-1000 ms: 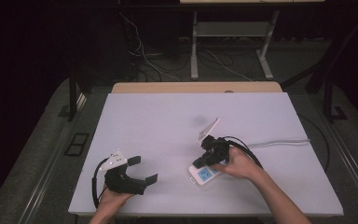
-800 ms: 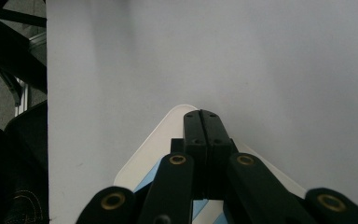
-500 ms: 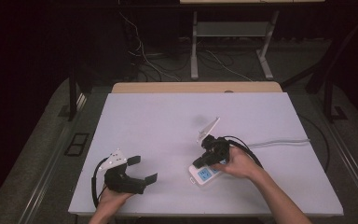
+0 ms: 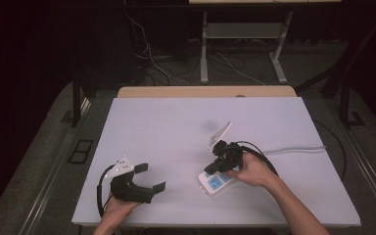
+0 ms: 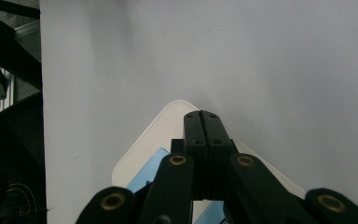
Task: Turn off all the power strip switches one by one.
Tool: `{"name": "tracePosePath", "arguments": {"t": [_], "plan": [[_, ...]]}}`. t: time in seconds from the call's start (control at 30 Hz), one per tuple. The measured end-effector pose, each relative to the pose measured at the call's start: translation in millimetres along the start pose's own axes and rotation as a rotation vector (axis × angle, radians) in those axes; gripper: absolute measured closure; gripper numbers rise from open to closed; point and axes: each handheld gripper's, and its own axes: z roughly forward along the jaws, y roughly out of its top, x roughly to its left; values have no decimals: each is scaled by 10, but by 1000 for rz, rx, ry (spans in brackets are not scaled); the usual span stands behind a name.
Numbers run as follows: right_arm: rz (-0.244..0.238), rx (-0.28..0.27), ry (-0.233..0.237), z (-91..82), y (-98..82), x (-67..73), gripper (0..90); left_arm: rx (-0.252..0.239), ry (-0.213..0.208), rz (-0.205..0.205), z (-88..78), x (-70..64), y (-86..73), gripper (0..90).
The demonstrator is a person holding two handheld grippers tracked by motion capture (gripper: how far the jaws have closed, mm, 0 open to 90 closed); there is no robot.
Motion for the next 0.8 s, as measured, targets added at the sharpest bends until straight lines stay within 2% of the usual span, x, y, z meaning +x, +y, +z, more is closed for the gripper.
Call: {"name": "tracePosePath", "arguments": {"t": [0.17, 0.4, 0.53, 0.67, 0.8], "plan": [[7, -44, 3, -75, 0, 4, 900, -1, 0, 2, -1, -8, 0, 0], [40, -104, -29, -301, -75, -6, 884, -3, -1, 4, -2, -12, -1, 0], [76, -146, -57, -444, -160, -26, 759, -3, -1, 2, 4, -19, -1, 0], [134, -179, -104, -566, -284, -39, 532, -4, -2, 0, 8, -22, -1, 0], [182, -250, -135, -700, -462, -39, 335, -6, -4, -5, 8, -23, -1, 0]]}}
